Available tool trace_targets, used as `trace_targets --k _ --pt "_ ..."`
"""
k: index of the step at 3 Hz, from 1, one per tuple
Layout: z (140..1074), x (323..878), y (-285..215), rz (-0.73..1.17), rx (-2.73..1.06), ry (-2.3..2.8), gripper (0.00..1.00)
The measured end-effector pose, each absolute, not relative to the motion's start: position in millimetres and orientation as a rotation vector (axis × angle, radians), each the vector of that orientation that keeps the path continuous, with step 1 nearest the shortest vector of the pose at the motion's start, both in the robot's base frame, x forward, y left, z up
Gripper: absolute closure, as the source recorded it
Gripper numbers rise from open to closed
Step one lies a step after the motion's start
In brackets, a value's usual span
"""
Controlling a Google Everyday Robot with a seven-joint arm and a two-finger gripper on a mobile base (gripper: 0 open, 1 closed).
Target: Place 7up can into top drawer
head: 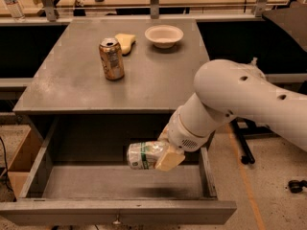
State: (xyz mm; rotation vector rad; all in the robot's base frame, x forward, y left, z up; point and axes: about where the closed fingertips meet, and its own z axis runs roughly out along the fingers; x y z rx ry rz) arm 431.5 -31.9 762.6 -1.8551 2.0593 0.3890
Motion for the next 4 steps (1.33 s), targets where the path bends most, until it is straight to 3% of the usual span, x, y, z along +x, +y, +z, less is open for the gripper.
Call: trace_targets --k 4 --pt "683 451 -10 0.461 -1.772 2.061 1.0"
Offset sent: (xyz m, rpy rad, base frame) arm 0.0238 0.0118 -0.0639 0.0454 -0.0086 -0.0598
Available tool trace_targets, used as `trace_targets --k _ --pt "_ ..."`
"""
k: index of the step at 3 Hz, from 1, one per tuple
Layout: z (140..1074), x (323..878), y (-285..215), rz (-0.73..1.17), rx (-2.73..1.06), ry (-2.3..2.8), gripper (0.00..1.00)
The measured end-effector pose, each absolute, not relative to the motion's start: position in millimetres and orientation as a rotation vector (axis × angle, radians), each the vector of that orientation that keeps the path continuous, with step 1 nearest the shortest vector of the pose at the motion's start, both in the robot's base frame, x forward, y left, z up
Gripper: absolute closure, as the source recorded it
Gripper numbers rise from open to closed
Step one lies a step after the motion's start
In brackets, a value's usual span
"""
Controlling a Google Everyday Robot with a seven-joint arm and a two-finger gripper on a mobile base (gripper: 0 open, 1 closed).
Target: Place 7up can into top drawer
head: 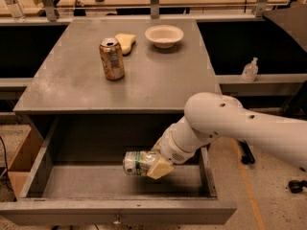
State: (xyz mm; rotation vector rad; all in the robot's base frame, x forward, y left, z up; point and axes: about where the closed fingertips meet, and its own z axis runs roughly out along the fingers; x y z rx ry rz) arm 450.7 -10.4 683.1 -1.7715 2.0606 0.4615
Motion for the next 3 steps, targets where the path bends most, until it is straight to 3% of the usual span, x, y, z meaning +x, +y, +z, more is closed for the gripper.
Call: trace_targets --k 1,2,3 --pt "682.2 450.8 -9.5 0.462 -1.772 2.059 0.85" --pt "683.1 450.0 -9.0 0.459 -1.775 2.057 0.53" --pt "683.7 449.5 -8.7 0.457 -1.777 2.056 0.3"
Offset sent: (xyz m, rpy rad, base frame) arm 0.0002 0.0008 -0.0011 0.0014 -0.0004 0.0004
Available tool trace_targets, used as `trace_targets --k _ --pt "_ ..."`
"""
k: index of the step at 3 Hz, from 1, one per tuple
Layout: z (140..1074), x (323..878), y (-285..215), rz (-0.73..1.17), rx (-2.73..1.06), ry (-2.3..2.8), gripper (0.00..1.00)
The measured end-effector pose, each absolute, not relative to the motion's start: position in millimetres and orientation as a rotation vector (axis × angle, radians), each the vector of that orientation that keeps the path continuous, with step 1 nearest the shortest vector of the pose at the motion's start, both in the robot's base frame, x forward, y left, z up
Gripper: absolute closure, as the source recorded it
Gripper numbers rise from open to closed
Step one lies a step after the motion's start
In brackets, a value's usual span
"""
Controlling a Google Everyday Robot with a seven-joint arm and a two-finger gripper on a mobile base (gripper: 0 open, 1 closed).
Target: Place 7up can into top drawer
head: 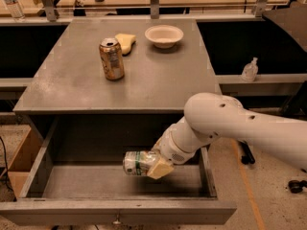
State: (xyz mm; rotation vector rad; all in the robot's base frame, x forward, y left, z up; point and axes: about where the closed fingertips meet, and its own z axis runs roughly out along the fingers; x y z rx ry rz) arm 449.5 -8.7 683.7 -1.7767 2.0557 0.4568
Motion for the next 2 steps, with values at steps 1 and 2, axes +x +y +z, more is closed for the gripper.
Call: trace_targets --k 1,2 --pt "684.4 448.9 -8.2 0.454 -1.779 2.054 0.07" --pt "684.9 448.6 -7.9 0.453 -1.781 2.053 0.0"
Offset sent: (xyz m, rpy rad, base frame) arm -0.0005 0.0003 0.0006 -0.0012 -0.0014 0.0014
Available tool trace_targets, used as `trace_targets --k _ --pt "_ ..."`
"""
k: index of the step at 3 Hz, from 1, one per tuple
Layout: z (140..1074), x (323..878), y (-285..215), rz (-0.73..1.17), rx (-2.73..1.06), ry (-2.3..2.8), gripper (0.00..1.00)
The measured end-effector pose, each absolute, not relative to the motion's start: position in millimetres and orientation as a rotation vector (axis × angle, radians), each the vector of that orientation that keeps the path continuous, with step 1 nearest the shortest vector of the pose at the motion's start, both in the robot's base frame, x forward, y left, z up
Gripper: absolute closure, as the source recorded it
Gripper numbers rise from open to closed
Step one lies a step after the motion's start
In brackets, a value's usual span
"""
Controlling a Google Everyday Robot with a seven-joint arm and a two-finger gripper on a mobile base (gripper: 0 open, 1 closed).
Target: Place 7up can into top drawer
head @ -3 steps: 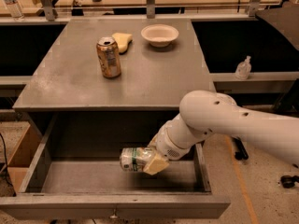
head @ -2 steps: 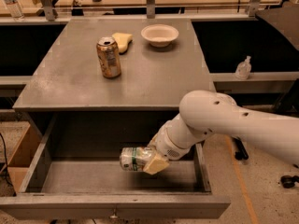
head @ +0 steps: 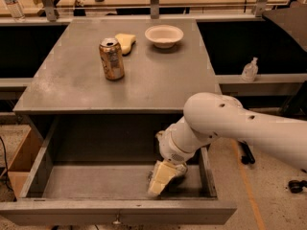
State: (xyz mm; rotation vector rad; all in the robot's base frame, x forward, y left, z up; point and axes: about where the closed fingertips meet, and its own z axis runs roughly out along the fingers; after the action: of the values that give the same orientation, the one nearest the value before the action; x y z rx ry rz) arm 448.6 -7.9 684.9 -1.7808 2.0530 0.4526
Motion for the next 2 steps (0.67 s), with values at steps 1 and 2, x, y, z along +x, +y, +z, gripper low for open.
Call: trace_targets --k 1,2 --pt "699 450 -8 0.475 -1.787 2.047 0.0" --pt "731 450 -16 0.476 -1.779 2.042 0.0"
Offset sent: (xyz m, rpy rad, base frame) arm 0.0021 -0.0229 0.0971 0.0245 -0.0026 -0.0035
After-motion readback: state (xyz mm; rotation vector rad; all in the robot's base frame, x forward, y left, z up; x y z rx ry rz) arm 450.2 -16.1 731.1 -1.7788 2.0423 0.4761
